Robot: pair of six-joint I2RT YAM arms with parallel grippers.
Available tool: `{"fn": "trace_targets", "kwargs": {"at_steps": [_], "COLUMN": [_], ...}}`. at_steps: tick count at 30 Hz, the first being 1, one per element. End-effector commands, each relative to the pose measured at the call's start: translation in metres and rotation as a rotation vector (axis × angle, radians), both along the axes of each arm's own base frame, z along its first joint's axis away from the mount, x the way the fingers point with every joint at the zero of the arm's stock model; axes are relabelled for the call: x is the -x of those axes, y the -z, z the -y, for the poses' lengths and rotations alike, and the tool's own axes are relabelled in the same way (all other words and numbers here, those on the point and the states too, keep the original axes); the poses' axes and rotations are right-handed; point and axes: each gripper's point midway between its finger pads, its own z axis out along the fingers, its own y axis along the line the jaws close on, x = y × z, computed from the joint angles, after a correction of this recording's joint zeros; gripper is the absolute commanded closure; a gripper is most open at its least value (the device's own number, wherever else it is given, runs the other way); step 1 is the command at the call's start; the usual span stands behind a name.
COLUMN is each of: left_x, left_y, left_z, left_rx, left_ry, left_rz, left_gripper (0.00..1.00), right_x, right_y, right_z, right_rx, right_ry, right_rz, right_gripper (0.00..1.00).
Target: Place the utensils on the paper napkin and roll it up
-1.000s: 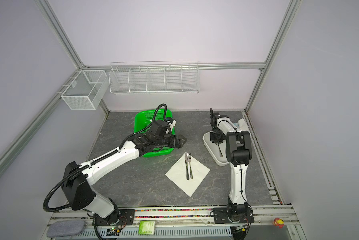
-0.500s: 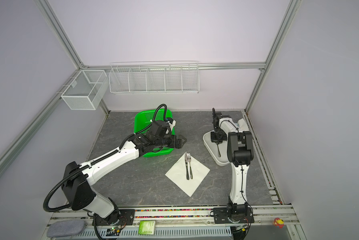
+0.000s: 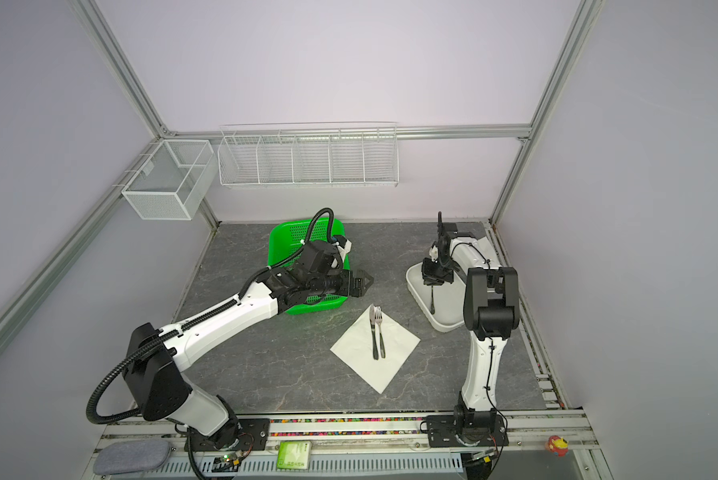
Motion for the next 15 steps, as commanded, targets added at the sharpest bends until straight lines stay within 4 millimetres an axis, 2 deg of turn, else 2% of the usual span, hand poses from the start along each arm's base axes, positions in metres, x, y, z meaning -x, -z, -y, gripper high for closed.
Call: {"fn": "trace_targets", "kwargs": {"at_steps": [1,9,15], "left_x": [0.000,0.001,0.000], "left_y": [-0.004,-0.006,-0.006], "left_z": [-0.002,-0.003,-0.005], "left_rx": [0.013,0.013,0.006], "left_ry": [-0.004,-0.006,-0.013], "left_rz": [0.001,0.003,0.005], "left_gripper": [0.01,0.01,0.01], "right_x": [0.006,-0.007,-0.015], "right_y": [0.007,0.022,0.025], "right_z": [0.024,0.020,0.019], "right_rx": [0.130,0.077,0.007], "right_ry": [0.030,0.053,0.127], "right_rz": [-0.041,-0.056,-0.039], "right_gripper": [0.81,0.77,0.73]}}
